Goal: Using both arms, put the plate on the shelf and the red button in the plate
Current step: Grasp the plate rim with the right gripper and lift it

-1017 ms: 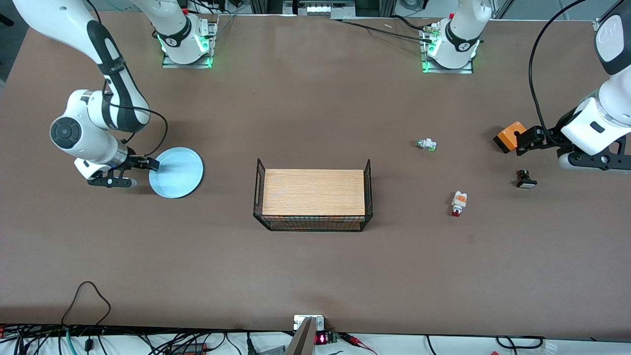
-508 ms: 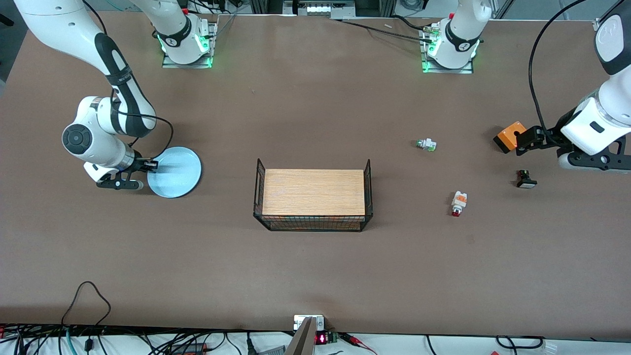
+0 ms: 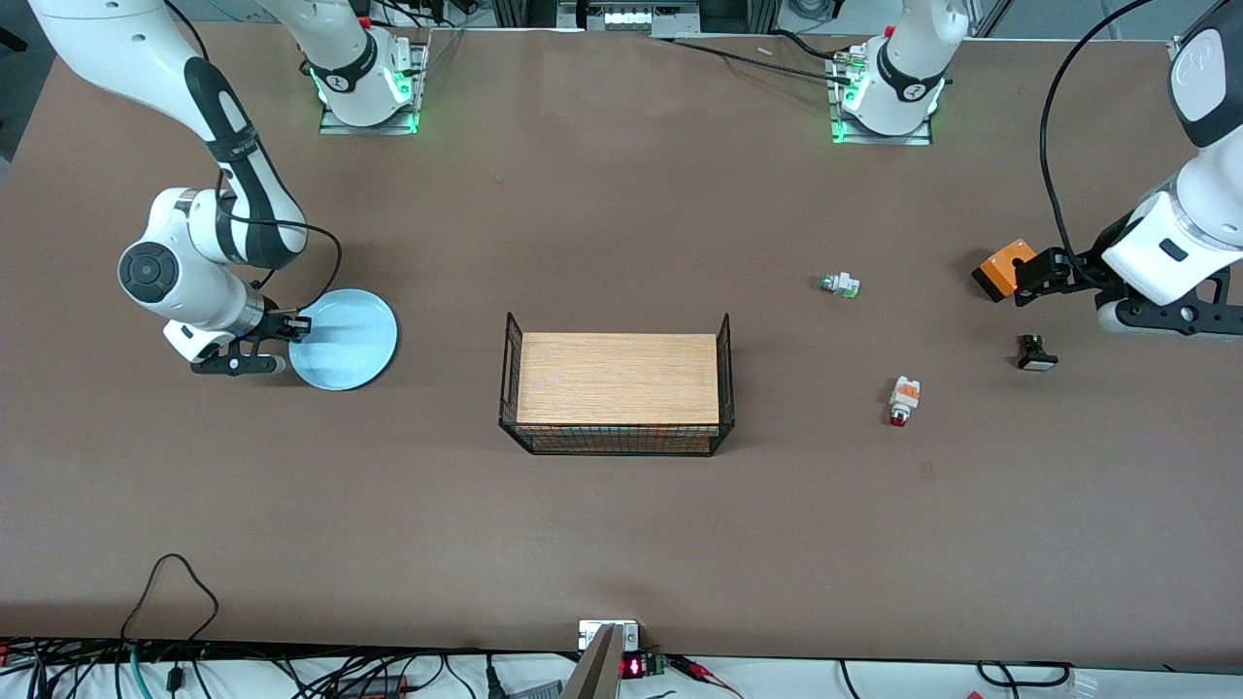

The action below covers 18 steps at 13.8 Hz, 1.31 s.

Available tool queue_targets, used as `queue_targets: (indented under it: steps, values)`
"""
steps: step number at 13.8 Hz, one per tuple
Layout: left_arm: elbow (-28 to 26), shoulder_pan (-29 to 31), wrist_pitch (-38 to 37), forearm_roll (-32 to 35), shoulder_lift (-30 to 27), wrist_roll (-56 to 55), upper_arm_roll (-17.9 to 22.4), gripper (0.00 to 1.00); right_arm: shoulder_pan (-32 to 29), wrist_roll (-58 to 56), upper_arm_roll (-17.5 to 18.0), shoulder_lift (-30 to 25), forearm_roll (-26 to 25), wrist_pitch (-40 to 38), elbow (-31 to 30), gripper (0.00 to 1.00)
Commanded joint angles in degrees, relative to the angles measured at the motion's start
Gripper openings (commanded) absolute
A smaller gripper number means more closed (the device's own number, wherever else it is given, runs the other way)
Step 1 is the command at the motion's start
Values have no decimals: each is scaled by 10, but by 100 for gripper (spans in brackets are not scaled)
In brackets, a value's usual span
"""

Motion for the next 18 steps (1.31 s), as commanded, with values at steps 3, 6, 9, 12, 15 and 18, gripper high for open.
queue_targets:
  steps: [3,6,9,12,15,18]
  values:
    - [15,1,-10,10,5,9,-3,100,-3,-5,25,-84,48,-170,74,0]
    - [15,1,-11,10,5,9,-3,100,-2,-3,30,-125,96,-260,126,0]
    - [15,1,-11,10,4,9,-3,100,19,58,30,-155,172,-342,188,0]
    - [15,1,-11,10,4,10,-3,100,58,199,30,-161,215,-401,246,0]
    - [15,0,-11,10,4,10,-3,100,109,352,30,-160,266,-409,284,0]
    - [15,1,-11,10,4,11,-3,100,181,507,30,-133,272,-375,313,0]
